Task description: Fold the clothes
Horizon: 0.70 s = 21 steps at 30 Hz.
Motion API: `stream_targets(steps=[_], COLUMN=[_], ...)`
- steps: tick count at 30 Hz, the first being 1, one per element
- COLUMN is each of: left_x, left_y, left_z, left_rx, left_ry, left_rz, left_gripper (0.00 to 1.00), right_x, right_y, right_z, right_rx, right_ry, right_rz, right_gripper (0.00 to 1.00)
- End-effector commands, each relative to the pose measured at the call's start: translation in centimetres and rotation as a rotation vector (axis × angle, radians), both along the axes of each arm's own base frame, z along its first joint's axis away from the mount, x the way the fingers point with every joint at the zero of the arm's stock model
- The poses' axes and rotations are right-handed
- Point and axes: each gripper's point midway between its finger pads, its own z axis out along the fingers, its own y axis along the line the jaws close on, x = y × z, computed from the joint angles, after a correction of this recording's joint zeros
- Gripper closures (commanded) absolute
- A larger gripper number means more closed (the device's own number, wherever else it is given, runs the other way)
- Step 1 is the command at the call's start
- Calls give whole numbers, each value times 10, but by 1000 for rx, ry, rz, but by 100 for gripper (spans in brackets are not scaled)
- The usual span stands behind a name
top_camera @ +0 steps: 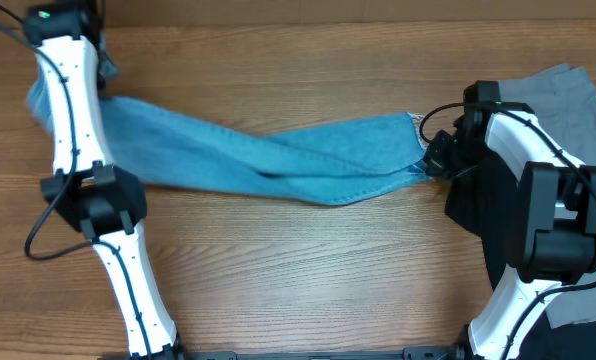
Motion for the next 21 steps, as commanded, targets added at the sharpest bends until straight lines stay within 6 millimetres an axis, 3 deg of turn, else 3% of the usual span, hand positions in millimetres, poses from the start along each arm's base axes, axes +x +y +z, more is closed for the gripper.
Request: stream_targets(steps=[1,10,13,16,21], left_x=[-10,-14,-15,-16,-16], left_y=[-1,-9,-9,-10,-10], left_z=[66,52,51,51,51], left_rx=[42,-10,-11,-12,-13], left_ry=[-142,-94,-88,-85,-84], left_rz=[19,5,5,5,4], left_gripper=[96,96,96,96,96], right_x=[2,31,45,52,59], right_y=[10,8,25,47,80], right_z=[-7,63,84,87,72], right_rx=[-50,-176,-129,-77,-67], right_ry=[10,-44,-105,-146,-168], right_rz=[65,73,122,163,236], right_gripper=[96,96,96,96,96])
